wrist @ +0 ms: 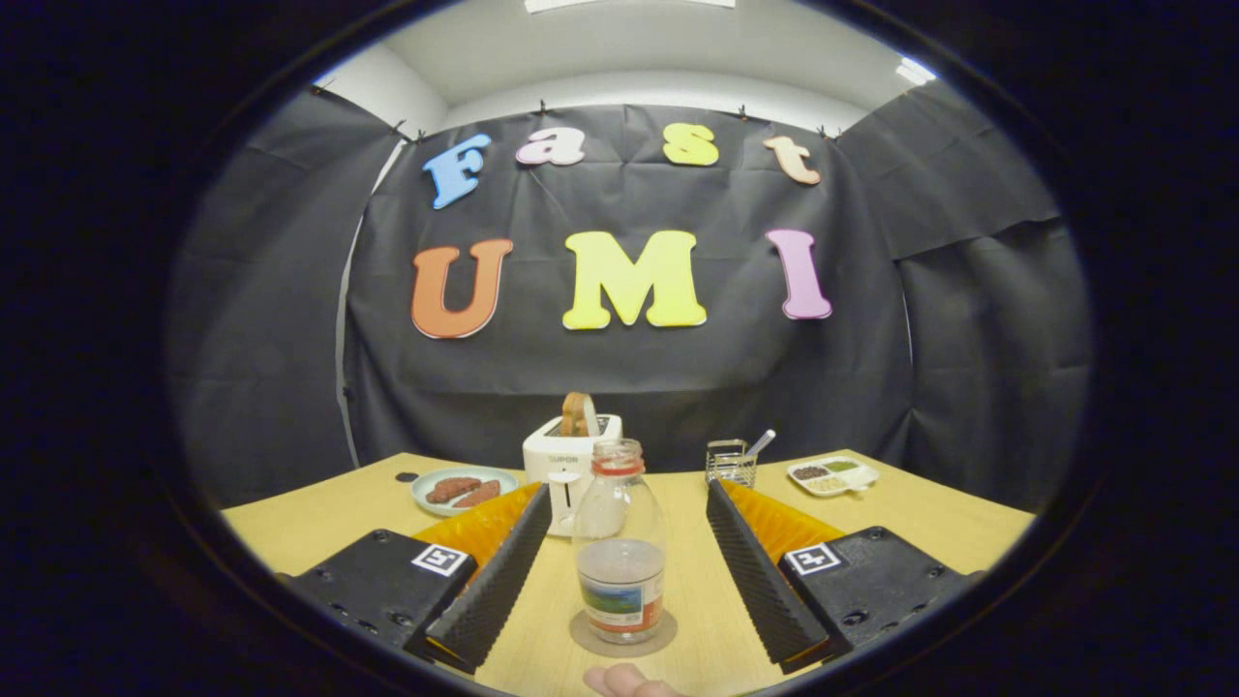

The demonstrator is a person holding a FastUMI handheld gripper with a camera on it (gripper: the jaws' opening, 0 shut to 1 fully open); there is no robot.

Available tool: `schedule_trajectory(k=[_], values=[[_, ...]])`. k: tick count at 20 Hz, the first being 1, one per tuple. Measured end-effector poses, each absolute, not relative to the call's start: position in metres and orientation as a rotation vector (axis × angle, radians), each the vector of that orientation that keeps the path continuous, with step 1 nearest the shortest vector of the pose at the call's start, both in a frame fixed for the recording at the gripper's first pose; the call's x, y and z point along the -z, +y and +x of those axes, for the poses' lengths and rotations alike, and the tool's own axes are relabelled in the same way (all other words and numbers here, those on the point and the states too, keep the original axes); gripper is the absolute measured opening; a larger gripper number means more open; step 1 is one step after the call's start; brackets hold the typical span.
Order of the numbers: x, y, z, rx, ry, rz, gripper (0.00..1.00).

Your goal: Take the bottle from table, then pour the juice into the cup, finally place the bottle on the coaster

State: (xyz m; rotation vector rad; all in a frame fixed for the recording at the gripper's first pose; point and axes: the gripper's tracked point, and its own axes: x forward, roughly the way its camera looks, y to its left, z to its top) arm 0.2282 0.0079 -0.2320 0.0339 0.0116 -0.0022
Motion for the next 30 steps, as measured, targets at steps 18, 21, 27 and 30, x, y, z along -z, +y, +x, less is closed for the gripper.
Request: schedule_trajectory(k=[18,21,27,30], values=[[0.108,0.000,0.076,0.027,0.027,0.011,1.00],[0.087,-0.001,0.051,0.028,0.010,0.014,1.00],[0.059,-0.003,0.011,0.009,0.032,0.050,1.00],[0.038,-0.006,-0.009,0.005,0.023,0.067,1.00]])
